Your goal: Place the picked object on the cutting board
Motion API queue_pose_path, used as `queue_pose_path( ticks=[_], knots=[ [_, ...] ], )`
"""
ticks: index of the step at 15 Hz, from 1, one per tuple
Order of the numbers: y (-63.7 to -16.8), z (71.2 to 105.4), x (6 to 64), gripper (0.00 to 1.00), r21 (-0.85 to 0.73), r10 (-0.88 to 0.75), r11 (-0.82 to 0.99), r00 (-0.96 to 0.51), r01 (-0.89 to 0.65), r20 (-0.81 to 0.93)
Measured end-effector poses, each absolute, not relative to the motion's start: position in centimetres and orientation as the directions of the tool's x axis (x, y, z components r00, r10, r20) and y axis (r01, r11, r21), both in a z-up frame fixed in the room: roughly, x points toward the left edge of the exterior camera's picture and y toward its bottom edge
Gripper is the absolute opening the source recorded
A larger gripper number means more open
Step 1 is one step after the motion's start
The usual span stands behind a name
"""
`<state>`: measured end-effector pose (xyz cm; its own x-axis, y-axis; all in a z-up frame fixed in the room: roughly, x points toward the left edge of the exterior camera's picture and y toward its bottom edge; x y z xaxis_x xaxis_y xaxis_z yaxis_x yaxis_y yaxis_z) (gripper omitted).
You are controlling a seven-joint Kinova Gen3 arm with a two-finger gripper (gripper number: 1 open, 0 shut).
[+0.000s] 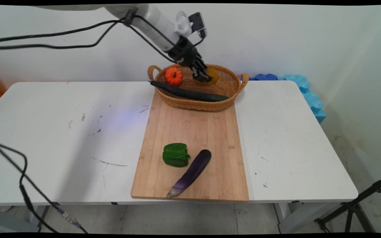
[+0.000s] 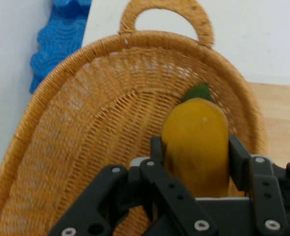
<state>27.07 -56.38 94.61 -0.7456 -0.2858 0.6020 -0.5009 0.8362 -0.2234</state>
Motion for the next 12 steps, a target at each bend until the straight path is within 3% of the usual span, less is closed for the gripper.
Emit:
queue_pose_path(
  ticks=[12],
  knots=[
    [-43.1, 96.0, 31.5, 0.0, -0.105, -0.356, 0.866, -0.75, -0.489, 0.558]
  ],
)
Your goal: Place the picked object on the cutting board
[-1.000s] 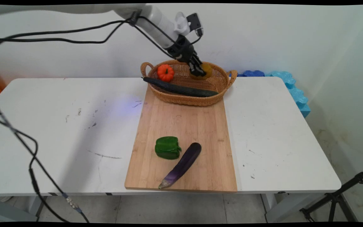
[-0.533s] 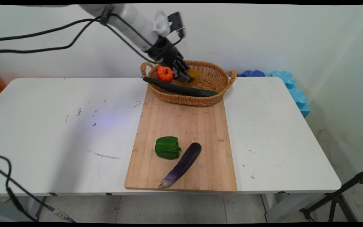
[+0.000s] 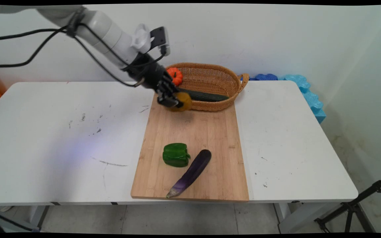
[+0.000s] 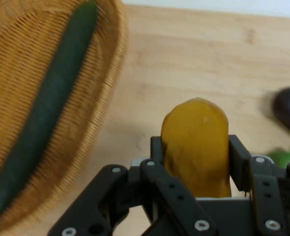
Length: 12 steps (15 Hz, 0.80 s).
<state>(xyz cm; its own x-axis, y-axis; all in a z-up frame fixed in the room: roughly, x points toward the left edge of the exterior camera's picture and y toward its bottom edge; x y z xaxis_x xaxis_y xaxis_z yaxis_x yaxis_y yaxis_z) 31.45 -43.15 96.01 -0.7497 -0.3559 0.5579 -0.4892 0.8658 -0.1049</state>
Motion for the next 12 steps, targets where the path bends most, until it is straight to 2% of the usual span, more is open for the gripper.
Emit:
queue_pose_path(
  ticks=[6, 12],
  knots=[
    [-38.2, 94.2, 33.6, 0.0, -0.037, -0.435, 0.849, -0.735, -0.528, 0.521],
    [-35.5, 91.7, 35.0, 0.0, 0.007, -0.53, 0.793, -0.684, -0.609, 0.501]
  ],
)
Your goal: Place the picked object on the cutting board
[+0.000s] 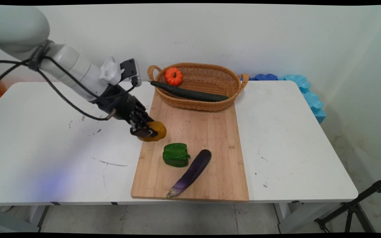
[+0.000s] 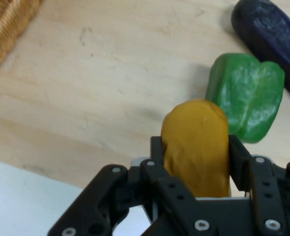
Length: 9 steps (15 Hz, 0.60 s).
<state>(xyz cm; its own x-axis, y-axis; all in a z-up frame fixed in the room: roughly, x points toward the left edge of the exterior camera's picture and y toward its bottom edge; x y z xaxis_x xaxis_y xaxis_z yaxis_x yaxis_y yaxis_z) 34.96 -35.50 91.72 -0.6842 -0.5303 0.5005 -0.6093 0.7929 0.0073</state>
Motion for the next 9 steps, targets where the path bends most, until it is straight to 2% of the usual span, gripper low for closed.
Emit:
queue_pose_path(
  ticks=[9],
  knots=[
    [-34.3, 88.1, 34.4, 0.0, 0.06, -0.643, 0.698, -0.587, -0.714, 0.492]
  ],
)
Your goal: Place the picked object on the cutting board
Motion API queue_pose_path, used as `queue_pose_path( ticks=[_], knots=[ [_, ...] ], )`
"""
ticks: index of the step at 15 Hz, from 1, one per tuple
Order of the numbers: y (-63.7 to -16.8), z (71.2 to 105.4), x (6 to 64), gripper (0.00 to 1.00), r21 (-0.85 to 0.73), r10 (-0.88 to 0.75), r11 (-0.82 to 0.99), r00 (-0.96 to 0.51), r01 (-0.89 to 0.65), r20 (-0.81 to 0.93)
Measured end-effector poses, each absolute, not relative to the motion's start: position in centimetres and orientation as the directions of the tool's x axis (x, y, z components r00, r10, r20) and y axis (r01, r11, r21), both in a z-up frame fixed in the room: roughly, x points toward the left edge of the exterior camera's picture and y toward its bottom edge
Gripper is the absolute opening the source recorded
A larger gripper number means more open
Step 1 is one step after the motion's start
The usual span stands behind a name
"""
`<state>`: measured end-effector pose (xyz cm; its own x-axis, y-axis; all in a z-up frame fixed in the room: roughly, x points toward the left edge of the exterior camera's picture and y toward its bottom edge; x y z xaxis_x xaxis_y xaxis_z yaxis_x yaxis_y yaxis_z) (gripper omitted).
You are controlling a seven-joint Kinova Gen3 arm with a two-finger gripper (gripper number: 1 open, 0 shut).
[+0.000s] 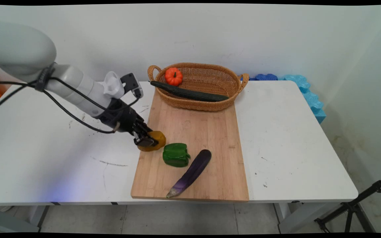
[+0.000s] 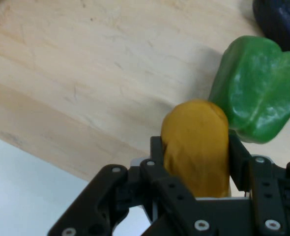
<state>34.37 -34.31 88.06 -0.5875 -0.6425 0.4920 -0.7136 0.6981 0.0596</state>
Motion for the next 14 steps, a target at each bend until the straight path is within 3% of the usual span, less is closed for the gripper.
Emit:
queue_pose_path(
  ticks=[10, 11, 14],
  knots=[
    [-33.9, 85.2, 33.4, 0.0, 0.104, -0.723, 0.607, -0.494, -0.788, 0.482],
    [-33.8, 85.0, 33.3, 1.0, 0.108, -0.729, 0.599, -0.486, -0.793, 0.482],
    [-33.8, 84.5, 33.1, 1.0, 0.117, -0.741, 0.583, -0.467, -0.804, 0.483]
  ],
)
